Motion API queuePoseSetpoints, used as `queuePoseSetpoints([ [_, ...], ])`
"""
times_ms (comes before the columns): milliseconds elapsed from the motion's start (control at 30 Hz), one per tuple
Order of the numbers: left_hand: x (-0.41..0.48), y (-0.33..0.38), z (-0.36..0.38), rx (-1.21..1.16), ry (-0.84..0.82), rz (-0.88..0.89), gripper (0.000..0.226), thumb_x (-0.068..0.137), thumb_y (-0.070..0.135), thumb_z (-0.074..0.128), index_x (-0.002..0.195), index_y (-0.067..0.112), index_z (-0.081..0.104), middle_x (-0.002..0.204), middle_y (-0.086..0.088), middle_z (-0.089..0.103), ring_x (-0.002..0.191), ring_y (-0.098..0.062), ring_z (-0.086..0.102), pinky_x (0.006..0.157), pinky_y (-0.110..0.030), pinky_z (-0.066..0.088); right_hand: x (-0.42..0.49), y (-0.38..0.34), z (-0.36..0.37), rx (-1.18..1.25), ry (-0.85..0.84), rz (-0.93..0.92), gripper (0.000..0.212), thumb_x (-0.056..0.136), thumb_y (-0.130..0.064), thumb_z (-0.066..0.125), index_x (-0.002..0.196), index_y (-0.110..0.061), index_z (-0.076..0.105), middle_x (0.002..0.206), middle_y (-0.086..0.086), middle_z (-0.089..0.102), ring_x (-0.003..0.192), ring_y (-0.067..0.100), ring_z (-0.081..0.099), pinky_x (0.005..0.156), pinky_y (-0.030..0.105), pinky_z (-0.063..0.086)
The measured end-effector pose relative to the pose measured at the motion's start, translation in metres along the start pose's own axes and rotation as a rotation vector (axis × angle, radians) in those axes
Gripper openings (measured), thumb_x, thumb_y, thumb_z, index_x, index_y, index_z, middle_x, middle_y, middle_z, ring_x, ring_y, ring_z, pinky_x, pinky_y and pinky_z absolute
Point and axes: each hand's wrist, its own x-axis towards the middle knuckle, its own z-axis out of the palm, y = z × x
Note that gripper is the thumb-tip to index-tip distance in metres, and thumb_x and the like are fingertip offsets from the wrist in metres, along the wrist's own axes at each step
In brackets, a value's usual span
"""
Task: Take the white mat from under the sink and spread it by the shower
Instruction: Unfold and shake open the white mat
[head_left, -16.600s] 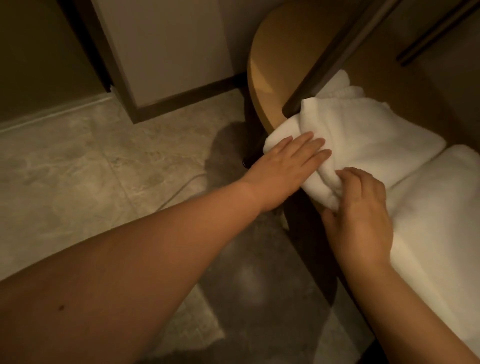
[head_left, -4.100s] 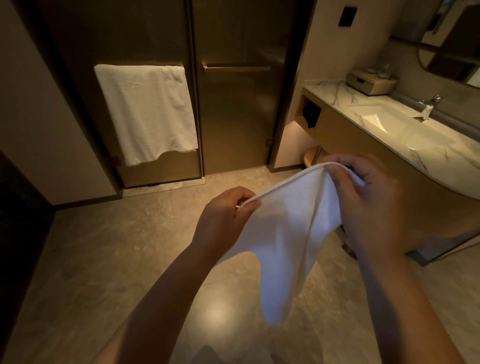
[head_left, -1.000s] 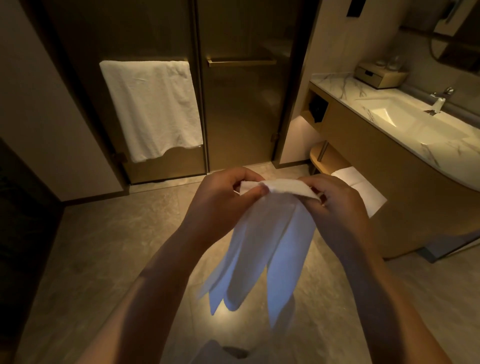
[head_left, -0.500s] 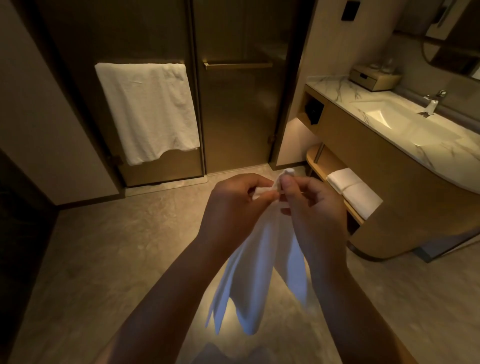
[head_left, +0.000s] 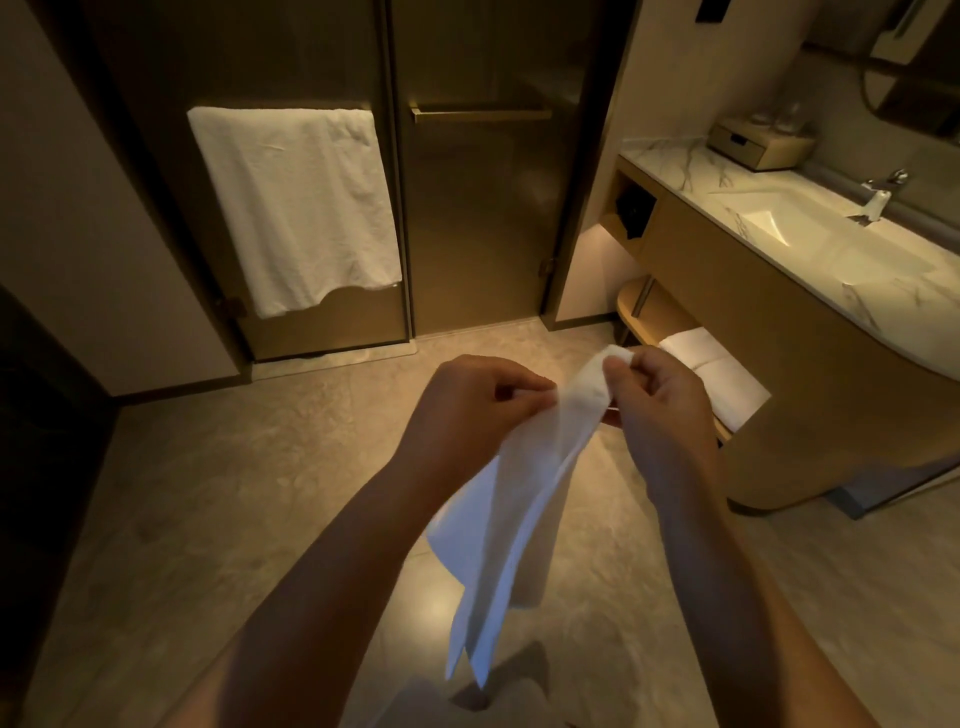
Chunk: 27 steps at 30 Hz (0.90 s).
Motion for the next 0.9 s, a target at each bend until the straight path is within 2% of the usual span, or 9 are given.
queuePoseSetpoints([
  [67, 0.003, -0.010, -0.006, 0.024, 0.060, -0.030, 0.011, 0.079, 0.025, 0.073, 0.089, 0.025, 0.076, 0.074, 0.023, 0.065, 0.075, 0.005, 0.062, 0.067, -0.009, 0.047, 0.005, 0.010, -0.007, -0.091, 0.041, -0.046, 0.014, 0.093, -0.029, 0.051, 0.086, -0.027, 0.064, 0.076, 0.000, 0.062, 0.072, 0.013, 0.059, 0.058, 0.028, 0.047],
  [133, 0.004, -0.021, -0.011, 0.109, 0.099, -0.052, 0.008, 0.079, 0.028, 0.072, 0.086, 0.026, 0.076, 0.074, 0.020, 0.067, 0.075, 0.003, 0.061, 0.067, -0.012, 0.045, 0.012, 0.020, -0.016, -0.201, 0.072, -0.091, 0.017, 0.093, -0.031, 0.050, 0.097, -0.024, 0.065, 0.075, -0.010, 0.059, 0.069, 0.003, 0.054, 0.057, 0.023, 0.038],
  [200, 0.004, -0.031, -0.016, 0.183, 0.128, -0.077, 0.007, 0.080, 0.029, 0.070, 0.084, 0.026, 0.076, 0.076, 0.015, 0.069, 0.074, 0.001, 0.061, 0.068, -0.015, 0.045, 0.019, 0.027, -0.024, -0.322, 0.087, -0.121, 0.022, 0.094, -0.033, 0.049, 0.104, -0.022, 0.065, 0.080, -0.012, 0.061, 0.074, 0.001, 0.055, 0.058, 0.022, 0.038],
  [333, 0.006, -0.051, -0.023, 0.329, 0.161, -0.125, 0.008, 0.082, 0.027, 0.068, 0.084, 0.023, 0.075, 0.079, 0.007, 0.072, 0.074, -0.007, 0.060, 0.068, -0.025, 0.046, 0.033, 0.041, -0.040, -0.505, 0.135, -0.154, 0.023, 0.093, -0.032, 0.049, 0.102, -0.018, 0.065, 0.083, -0.004, 0.061, 0.076, 0.014, 0.057, 0.066, 0.028, 0.042],
  [500, 0.014, -0.073, -0.026, 0.431, 0.183, -0.175, 0.011, 0.084, 0.028, 0.064, 0.085, 0.023, 0.073, 0.078, 0.008, 0.069, 0.074, -0.009, 0.058, 0.068, -0.027, 0.043, 0.042, 0.059, -0.041, -0.634, 0.126, -0.162, 0.021, 0.090, -0.032, 0.056, 0.098, -0.015, 0.065, 0.081, -0.006, 0.052, 0.078, 0.011, 0.047, 0.070, 0.028, 0.033],
  [567, 0.016, -0.082, -0.026, 0.464, 0.172, -0.185, 0.010, 0.085, 0.027, 0.063, 0.084, 0.023, 0.072, 0.075, 0.009, 0.065, 0.071, -0.007, 0.056, 0.066, -0.026, 0.040, 0.045, 0.067, -0.044, -0.654, 0.106, -0.149, 0.022, 0.091, -0.033, 0.056, 0.097, -0.015, 0.064, 0.084, -0.002, 0.056, 0.079, 0.012, 0.047, 0.072, 0.030, 0.034],
  [633, 0.016, -0.092, -0.026, 0.478, 0.167, -0.212, 0.009, 0.085, 0.025, 0.062, 0.084, 0.024, 0.071, 0.072, 0.012, 0.060, 0.068, -0.005, 0.053, 0.063, -0.024, 0.037, 0.049, 0.077, -0.049, -0.652, 0.112, -0.153, 0.022, 0.092, -0.032, 0.054, 0.098, -0.013, 0.063, 0.091, 0.008, 0.064, 0.083, 0.020, 0.054, 0.074, 0.033, 0.038],
  [733, 0.015, -0.108, -0.025, 0.470, 0.139, -0.318, 0.008, 0.085, 0.023, 0.062, 0.084, 0.025, 0.070, 0.071, 0.011, 0.061, 0.068, -0.005, 0.055, 0.061, -0.024, 0.039, 0.054, 0.088, -0.061, -0.699, 0.153, -0.143, 0.020, 0.094, -0.030, 0.051, 0.101, -0.013, 0.060, 0.104, 0.017, 0.065, 0.098, 0.035, 0.058, 0.076, 0.040, 0.043],
  [900, 0.021, -0.120, -0.010, 0.439, 0.112, -0.428, 0.010, 0.086, 0.019, 0.060, 0.085, 0.022, 0.069, 0.075, 0.005, 0.065, 0.071, -0.012, 0.058, 0.062, -0.027, 0.044, 0.064, 0.109, -0.077, -0.732, 0.150, -0.075, 0.017, 0.095, -0.025, 0.051, 0.102, -0.010, 0.057, 0.103, 0.020, 0.064, 0.099, 0.037, 0.059, 0.074, 0.035, 0.036],
])
